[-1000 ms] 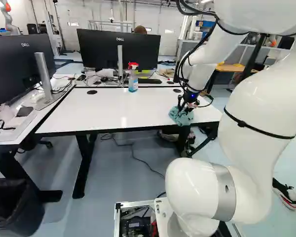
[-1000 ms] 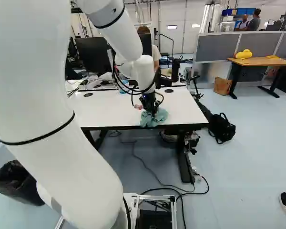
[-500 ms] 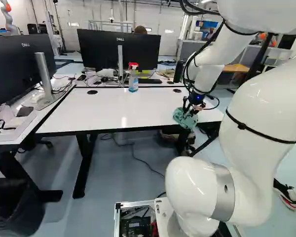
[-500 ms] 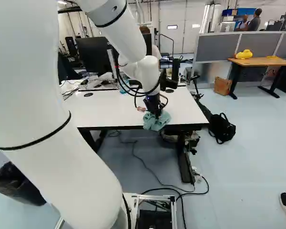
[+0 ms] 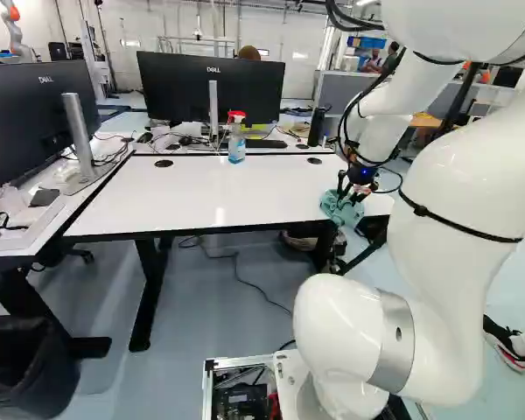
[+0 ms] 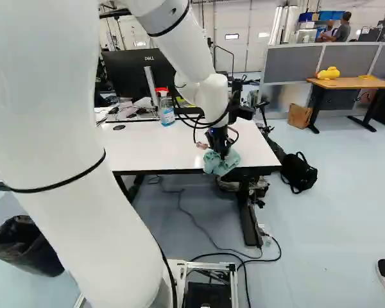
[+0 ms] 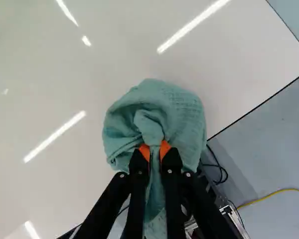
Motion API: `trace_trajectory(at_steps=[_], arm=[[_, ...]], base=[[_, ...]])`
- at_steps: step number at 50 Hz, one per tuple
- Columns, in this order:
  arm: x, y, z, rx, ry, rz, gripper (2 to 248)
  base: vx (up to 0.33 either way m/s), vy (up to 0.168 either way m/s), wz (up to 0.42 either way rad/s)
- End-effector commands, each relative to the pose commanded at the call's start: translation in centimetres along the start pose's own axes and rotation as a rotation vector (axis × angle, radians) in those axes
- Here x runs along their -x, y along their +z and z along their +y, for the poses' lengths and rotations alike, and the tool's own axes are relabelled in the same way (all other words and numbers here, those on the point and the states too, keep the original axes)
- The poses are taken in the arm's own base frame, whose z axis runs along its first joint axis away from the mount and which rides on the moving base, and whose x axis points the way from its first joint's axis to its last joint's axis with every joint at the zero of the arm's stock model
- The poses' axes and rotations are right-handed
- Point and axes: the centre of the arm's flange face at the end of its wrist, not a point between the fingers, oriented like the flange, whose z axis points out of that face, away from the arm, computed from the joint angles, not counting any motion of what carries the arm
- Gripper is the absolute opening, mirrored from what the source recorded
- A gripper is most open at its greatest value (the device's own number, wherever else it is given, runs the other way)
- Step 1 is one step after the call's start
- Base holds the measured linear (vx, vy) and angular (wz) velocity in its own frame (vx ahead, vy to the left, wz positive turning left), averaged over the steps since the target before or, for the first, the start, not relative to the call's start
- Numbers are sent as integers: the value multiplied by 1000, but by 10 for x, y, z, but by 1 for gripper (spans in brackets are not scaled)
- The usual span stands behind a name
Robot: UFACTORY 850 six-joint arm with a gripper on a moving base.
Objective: Clean the table with the green towel
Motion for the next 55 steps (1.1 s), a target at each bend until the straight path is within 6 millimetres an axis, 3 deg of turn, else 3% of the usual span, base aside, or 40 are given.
trace_trajectory(at_steps=[11,25,34,55], arm=[[-18,6,-6,-3,-7,5,42],[-31,13,-29,-17,-48,7,42],[-31,14,-45,-26,-77,6,42],[-27,-2,-50,-34,-88,32,42]], base=[[0,0,0],[0,0,0],[0,0,0],[0,0,0]])
